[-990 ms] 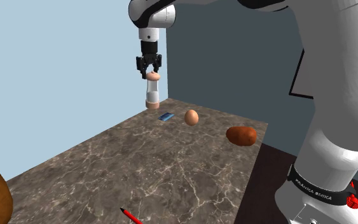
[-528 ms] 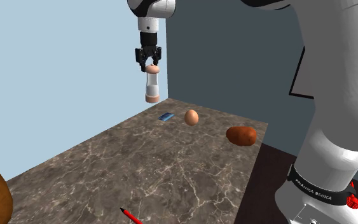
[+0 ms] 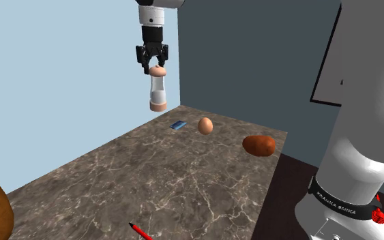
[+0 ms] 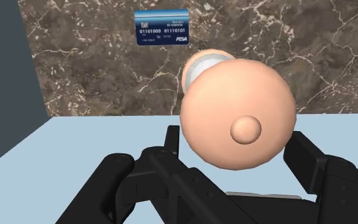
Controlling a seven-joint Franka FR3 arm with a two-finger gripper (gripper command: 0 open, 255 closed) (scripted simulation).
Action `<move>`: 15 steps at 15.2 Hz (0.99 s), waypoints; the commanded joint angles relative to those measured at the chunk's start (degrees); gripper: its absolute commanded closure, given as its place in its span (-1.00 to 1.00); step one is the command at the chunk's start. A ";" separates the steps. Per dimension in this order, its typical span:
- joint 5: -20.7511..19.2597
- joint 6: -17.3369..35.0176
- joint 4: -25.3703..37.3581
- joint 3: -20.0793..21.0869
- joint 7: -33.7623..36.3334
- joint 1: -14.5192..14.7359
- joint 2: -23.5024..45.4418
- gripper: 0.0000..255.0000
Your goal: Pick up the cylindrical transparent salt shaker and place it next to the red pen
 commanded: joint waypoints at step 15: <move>-2.42 -3.09 -11.46 7.28 18.57 10.80 -14.61 1.00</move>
